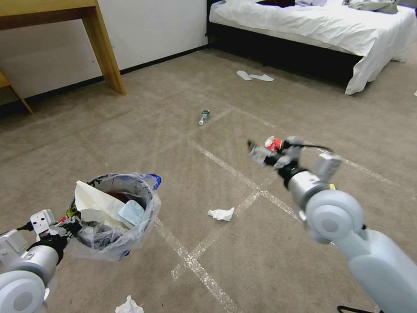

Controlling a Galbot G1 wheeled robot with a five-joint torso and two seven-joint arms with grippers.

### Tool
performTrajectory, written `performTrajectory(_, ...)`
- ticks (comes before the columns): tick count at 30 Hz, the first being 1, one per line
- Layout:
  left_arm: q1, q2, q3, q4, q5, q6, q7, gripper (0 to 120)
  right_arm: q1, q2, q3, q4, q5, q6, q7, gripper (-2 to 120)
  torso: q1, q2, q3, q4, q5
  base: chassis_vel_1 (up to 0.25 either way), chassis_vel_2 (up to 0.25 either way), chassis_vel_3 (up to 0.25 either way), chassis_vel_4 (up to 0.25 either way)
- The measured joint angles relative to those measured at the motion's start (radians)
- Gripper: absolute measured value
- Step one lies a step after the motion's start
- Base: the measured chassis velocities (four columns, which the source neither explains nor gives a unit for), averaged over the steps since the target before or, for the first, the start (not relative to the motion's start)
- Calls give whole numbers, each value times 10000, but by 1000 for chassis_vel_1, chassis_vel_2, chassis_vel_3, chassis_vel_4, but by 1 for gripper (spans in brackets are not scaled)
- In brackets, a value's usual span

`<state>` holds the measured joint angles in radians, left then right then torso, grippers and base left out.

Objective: Pick up the trash bin and place the garbage on the floor into it.

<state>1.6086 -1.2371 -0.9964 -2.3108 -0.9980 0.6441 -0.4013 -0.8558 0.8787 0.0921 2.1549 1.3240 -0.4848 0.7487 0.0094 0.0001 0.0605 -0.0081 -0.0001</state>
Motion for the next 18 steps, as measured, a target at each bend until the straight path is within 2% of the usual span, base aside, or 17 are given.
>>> performTrajectory(1,33,-7,-7,-6,19,-6,5,0,71,89,-150,-152,316,-438,512,100,0,0,0,-1,0,0,0,0,0)
performTrajectory(2,33,-7,-7,-6,19,-6,5,0,71,89,-150,-152,316,-438,512,100,0,0,0,-1,0,0,0,0,0)
performTrajectory(5,69,-71,-21,-7,87,-35,14,0,354,356,-406,-814,1448,-1568,1648,100,0,0,0,0,-2,0,0,0,0)
performTrajectory(7,71,-98,-21,-7,111,-41,18,0,428,470,-518,-1225,1737,-1898,1971,100,0,0,0,0,-1,0,0,0,0)
performTrajectory(12,78,-166,-9,45,182,-59,26,0,497,778,-902,-2410,2072,-2451,2417,100,0,0,1,-1,1,0,0,0,0)
performTrajectory(17,71,-188,-5,103,213,-78,30,0,839,1252,-1355,-3704,2389,-2504,2482,100,-1,-1,1,-1,-1,0,0,0,0)
performTrajectory(18,61,-190,-21,110,213,-82,30,0,1104,1523,-1639,-4361,2354,-2505,2443,100,0,0,2,-1,0,0,0,0,0)
